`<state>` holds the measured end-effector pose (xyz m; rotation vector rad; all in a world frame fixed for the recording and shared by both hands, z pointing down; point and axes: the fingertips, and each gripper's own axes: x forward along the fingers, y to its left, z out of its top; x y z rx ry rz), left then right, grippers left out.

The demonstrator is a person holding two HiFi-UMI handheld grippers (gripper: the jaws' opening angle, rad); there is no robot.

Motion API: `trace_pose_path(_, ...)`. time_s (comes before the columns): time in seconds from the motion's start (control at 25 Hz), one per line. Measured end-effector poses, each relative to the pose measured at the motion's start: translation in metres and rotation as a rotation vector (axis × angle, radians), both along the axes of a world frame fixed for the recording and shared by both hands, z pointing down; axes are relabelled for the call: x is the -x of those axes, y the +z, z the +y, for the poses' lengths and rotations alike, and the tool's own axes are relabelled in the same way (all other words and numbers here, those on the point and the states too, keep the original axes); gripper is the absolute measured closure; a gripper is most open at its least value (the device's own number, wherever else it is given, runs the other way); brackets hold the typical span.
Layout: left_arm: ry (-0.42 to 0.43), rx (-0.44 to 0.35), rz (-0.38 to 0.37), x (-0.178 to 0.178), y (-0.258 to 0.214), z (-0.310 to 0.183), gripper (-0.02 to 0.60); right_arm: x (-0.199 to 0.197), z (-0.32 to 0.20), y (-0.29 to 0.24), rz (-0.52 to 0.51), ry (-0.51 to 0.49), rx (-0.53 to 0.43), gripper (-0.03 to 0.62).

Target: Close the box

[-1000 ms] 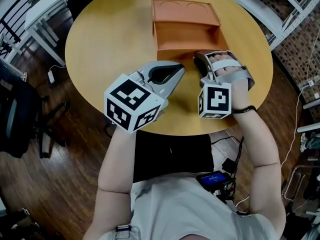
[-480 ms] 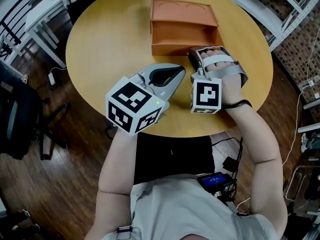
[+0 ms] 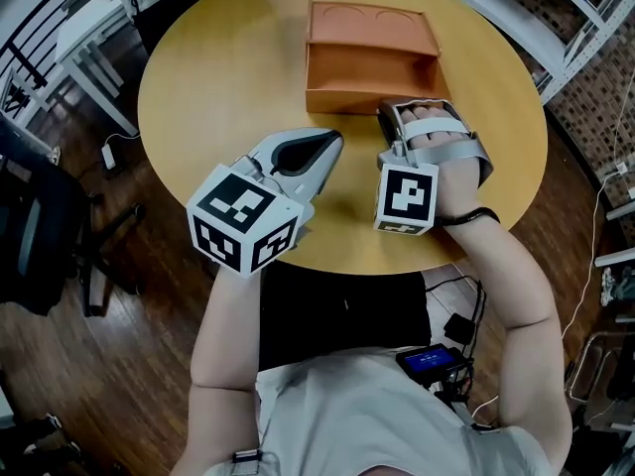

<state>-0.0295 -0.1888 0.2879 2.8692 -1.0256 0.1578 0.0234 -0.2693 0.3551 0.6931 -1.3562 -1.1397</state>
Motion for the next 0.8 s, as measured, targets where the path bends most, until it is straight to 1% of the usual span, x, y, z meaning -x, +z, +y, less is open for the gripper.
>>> trace_pose_path(0.24,0.000,0.001,-0.003,-0.003,0.002,0.001,0.581,-0.006,-0.012,0.002,-0.017,0.023,0.001,0.530)
trace_pose_path(0.44,0.000,0.001,-0.003,-0.001,0.002,0.002,0.581,-0.002,-0.024,0.002,-0.006,0.045,0.005,0.530)
trace_pose_path(0.8,-0.002,0.000,-0.002,-0.001,0.003,0.000,0.581,-0.001,-0.064,0.006,0.030,0.072,0.012,0.529)
